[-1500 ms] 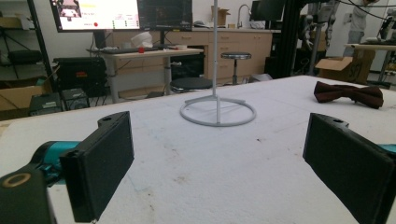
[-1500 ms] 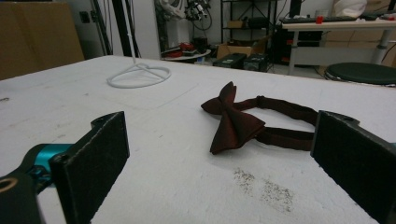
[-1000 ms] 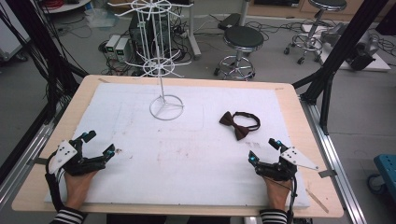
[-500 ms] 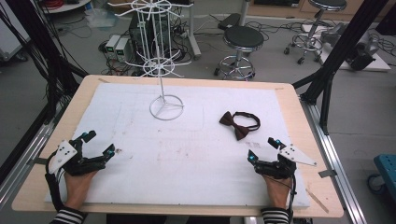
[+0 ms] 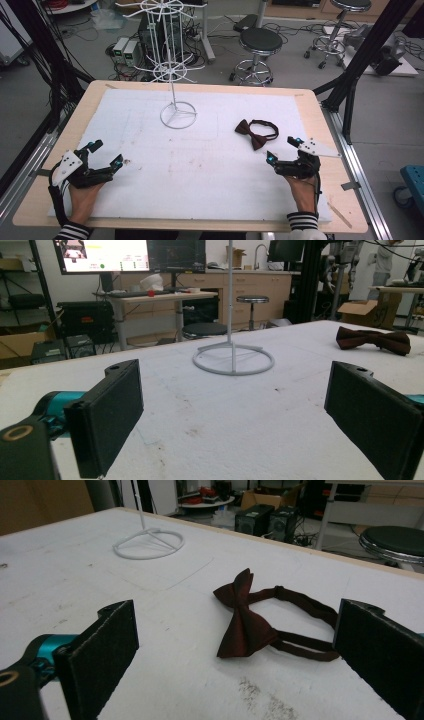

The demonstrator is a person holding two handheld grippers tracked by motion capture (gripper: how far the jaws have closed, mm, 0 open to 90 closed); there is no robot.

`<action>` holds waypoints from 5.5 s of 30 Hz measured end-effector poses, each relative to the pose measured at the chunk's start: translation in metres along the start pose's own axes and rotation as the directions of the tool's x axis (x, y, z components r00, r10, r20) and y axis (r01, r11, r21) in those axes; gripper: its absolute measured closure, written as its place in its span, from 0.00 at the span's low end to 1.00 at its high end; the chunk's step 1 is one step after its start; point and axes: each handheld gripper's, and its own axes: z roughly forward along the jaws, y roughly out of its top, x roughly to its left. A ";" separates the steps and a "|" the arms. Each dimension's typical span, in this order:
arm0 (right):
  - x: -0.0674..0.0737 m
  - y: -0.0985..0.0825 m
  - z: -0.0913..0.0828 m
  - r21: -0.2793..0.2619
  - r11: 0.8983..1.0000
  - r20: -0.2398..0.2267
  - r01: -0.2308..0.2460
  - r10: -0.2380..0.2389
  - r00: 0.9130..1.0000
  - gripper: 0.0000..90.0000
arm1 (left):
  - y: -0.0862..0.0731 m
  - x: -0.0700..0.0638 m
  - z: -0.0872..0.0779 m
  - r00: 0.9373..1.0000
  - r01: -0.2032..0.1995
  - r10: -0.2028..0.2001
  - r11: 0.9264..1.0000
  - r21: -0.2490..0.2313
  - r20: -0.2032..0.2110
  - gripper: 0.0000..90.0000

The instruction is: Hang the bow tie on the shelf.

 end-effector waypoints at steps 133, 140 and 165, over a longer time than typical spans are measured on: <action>-0.010 0.072 0.079 0.372 0.908 -0.309 0.192 -0.074 0.948 0.93 | 0.028 0.008 0.005 0.998 -0.004 0.004 1.000 0.004 0.058 0.09; -0.002 0.081 0.076 0.291 0.935 -0.376 0.203 -0.084 0.923 0.93 | 0.056 0.009 0.020 0.989 0.000 -0.002 1.000 0.014 0.148 0.09; 0.042 0.110 0.074 0.114 0.945 -0.568 0.307 -0.191 0.800 0.93 | 0.120 -0.013 0.070 0.906 -0.068 0.008 0.990 0.126 0.423 0.08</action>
